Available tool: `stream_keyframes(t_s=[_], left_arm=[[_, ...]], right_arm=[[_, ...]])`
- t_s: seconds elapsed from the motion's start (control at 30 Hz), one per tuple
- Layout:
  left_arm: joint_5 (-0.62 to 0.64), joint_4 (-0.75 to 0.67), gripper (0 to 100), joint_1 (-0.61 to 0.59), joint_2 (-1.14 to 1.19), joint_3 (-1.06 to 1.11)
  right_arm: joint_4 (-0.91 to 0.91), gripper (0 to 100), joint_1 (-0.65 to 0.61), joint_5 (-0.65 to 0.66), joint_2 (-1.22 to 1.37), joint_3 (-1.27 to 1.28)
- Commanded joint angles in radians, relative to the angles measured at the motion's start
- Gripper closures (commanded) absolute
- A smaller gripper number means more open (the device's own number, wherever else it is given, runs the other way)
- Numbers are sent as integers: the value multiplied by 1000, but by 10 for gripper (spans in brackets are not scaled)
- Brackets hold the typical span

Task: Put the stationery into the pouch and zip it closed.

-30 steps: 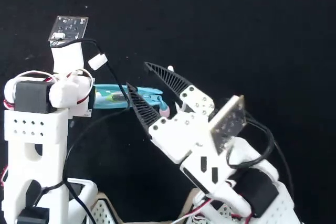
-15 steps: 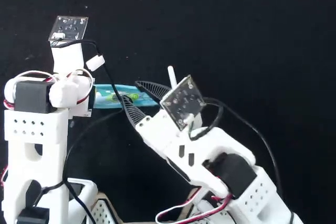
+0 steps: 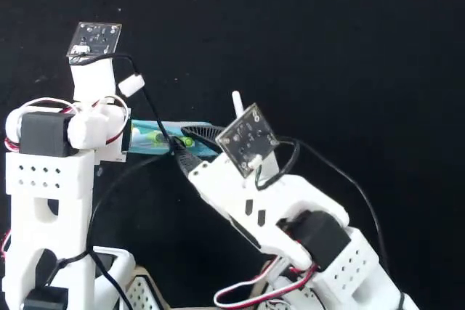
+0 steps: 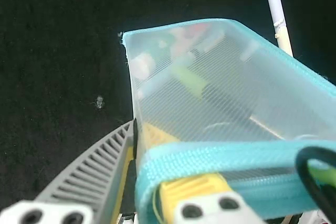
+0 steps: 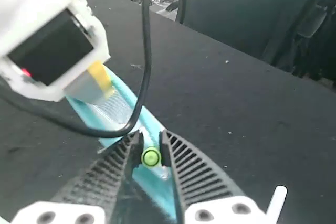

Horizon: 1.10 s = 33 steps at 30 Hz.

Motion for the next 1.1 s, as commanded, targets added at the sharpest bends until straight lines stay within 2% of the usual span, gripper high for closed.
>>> stream_keyframes(t_s=[0.0,0.17,0.4,0.53,0.63,0.77,1.0,1.07], left_arm=[[12,-9,970,8,11,13],[12,-9,970,8,11,13],[12,-9,970,10,11,13],[12,-9,970,10,11,13],[12,-9,970,10,11,13],[12,-9,970,10,11,13],[12,-12,970,10,11,13],[12,-9,970,10,11,13]], right_arm=[[6,988,8,37,-4,-130],[87,988,8,121,2,-231],[186,988,6,138,7,-308],[235,988,3,301,36,-312],[241,988,0,370,102,-312],[238,987,-5,373,185,-349],[236,982,-178,371,205,-372],[239,968,-184,371,202,-346]])
